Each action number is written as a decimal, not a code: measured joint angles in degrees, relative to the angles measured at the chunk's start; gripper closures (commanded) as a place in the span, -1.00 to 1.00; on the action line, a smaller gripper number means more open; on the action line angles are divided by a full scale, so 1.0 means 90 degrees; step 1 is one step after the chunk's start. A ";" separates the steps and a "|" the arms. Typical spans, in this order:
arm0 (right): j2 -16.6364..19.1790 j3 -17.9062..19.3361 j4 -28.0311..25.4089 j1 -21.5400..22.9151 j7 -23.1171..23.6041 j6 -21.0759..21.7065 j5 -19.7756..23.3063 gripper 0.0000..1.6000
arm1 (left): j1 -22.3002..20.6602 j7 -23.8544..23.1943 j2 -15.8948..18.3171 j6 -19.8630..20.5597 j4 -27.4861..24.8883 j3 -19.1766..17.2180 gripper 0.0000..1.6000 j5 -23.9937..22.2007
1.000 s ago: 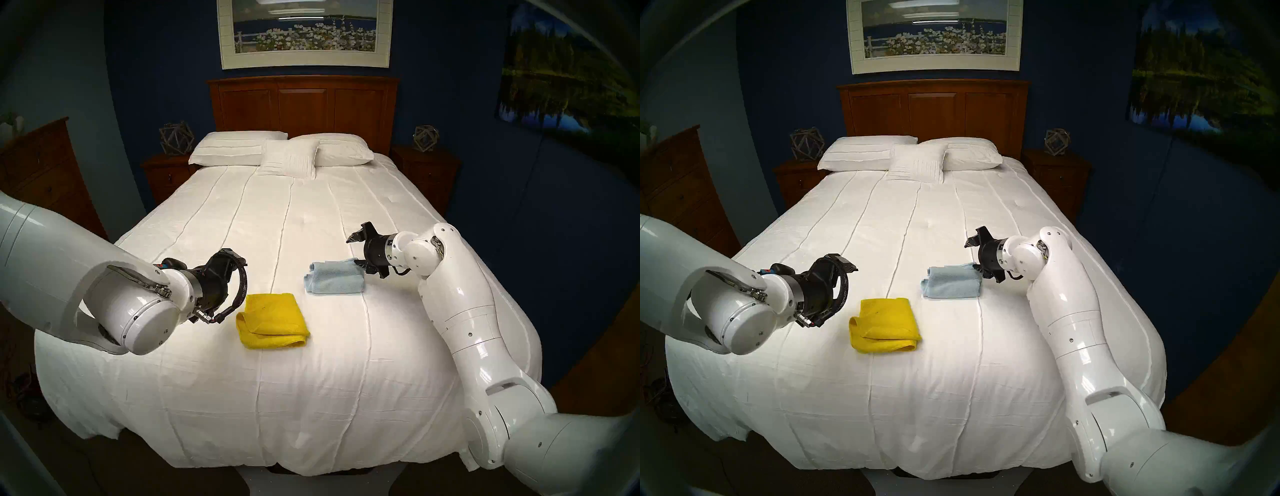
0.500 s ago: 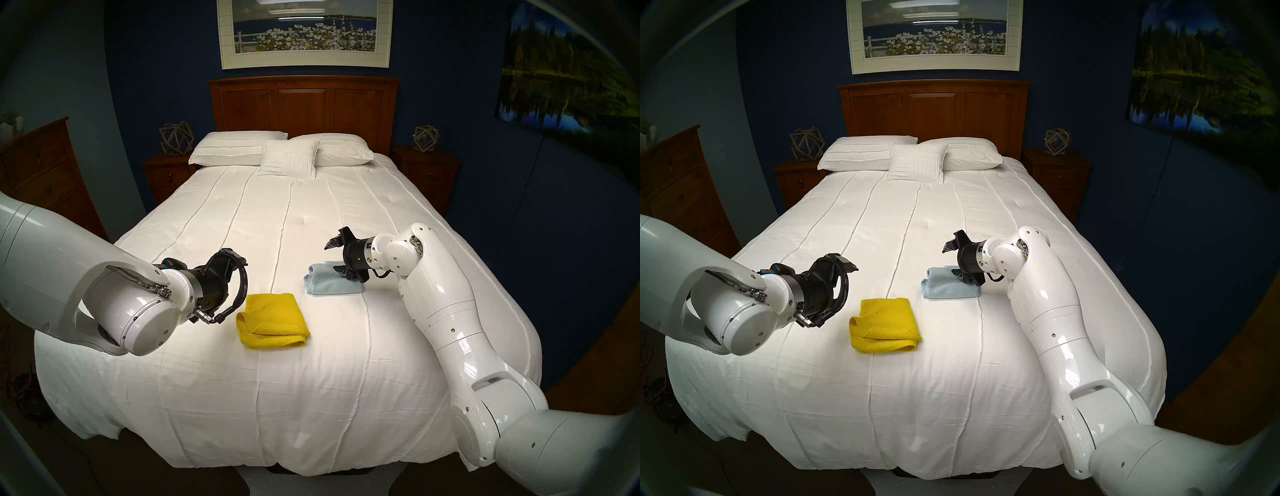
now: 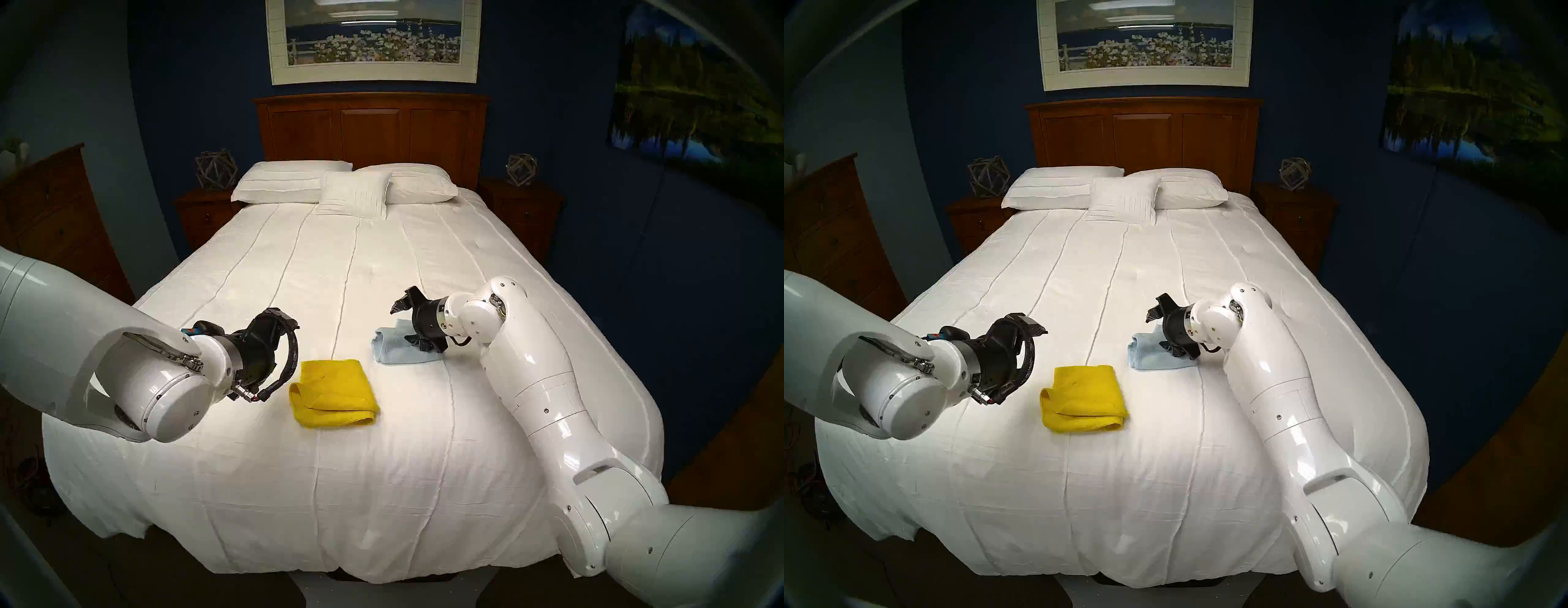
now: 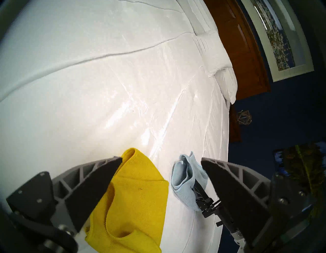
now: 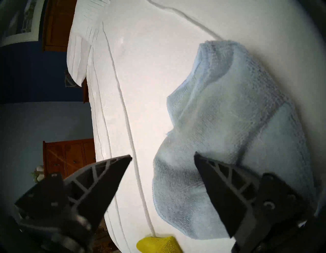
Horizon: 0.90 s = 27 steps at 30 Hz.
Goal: Fold the hand towels twice and stack them up
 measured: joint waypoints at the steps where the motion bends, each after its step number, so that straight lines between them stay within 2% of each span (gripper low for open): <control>1: 0.0034 0.0040 -0.0081 -0.0016 -0.0028 0.0014 0.0024 -1.00 | -0.0047 -0.0006 0.0019 0.0010 -0.0086 0.0044 -1.00 0.0007; 7: 0.0231 0.0264 -0.0596 -0.0255 -0.0282 0.0118 0.0203 -1.00 | -0.0326 -0.0055 0.0123 0.0117 -0.0576 0.0341 -1.00 0.0025; 15: 0.0356 0.0481 -0.1066 -0.0646 -0.0481 0.0140 0.0383 -1.00 | -0.0506 -0.0185 0.0263 0.0324 -0.0700 0.0717 -1.00 0.0025; 21: 0.0362 0.0581 -0.1131 -0.0804 -0.0484 0.0104 0.0425 -1.00 | -0.0297 -0.0333 0.0398 0.0544 -0.0703 0.0489 -1.00 0.0025; 27: 0.0356 0.0655 -0.1208 -0.0893 -0.0473 0.0041 0.0441 -1.00 | 0.0074 -0.0390 0.0462 0.0511 -0.0703 0.0305 -1.00 0.0023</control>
